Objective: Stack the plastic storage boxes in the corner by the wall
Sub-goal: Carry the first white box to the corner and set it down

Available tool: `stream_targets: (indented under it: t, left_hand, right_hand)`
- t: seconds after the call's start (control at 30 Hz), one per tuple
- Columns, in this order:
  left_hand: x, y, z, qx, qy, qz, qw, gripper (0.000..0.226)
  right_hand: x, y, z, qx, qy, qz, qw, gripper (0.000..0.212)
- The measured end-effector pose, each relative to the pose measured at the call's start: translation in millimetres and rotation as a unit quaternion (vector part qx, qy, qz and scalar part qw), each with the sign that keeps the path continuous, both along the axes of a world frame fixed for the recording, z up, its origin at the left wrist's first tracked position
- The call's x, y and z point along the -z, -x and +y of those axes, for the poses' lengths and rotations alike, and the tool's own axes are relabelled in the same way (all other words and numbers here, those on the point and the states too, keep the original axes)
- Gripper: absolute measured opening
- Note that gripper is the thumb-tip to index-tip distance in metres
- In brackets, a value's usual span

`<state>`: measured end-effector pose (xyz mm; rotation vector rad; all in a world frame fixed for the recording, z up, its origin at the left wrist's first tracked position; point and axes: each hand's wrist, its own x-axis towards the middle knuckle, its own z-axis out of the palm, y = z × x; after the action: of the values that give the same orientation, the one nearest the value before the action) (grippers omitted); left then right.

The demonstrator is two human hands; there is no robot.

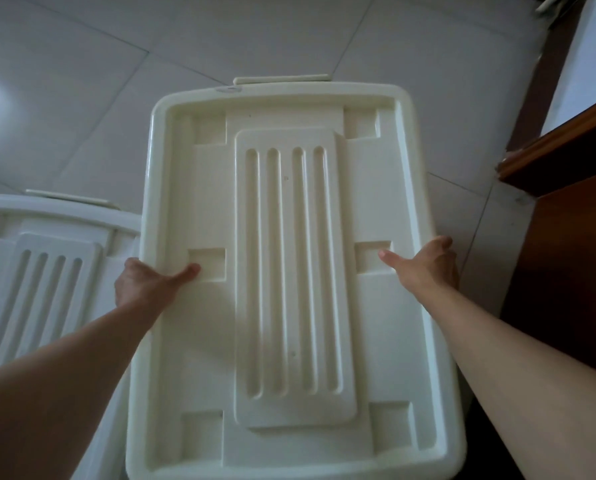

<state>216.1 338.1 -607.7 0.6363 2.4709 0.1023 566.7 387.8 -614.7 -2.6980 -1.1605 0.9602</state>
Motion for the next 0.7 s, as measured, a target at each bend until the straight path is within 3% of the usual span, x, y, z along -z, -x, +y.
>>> stream_targets:
  t: [0.33, 0.7]
  left_hand:
    - [-12.6, 4.2, 8.9, -0.003, 0.005, -0.015, 1.0, 0.086]
    - [-112.0, -3.7, 25.2, 0.03, 0.004, -0.033, 0.999, 0.079]
  right_hand:
    - [-33.7, -2.6, 7.9, -0.006, 0.019, -0.002, 1.0, 0.093]
    - [-142.1, -21.6, -5.3, 0.044, 0.048, -0.001, 0.998, 0.099]
